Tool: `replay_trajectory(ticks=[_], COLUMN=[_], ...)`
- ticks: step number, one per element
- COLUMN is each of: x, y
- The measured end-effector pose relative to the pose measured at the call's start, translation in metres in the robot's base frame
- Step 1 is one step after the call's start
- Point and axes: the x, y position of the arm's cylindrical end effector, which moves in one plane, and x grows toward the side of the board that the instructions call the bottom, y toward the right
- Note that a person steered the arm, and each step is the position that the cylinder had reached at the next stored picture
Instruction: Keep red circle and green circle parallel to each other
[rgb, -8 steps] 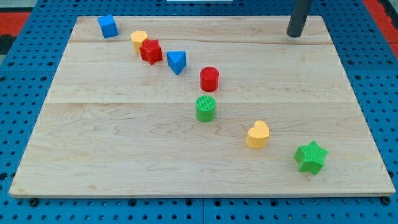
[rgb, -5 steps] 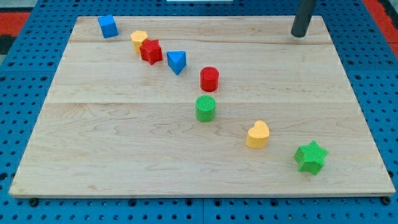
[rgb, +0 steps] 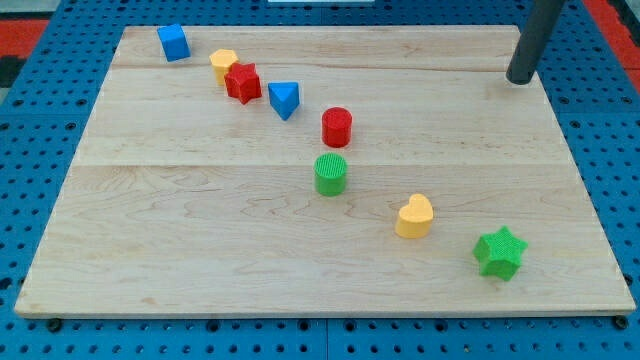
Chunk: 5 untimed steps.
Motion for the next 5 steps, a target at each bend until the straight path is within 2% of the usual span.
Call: replay_trajectory(ticks=[4,5], x=[-0.015,-0.02], y=[-0.013,-0.047])
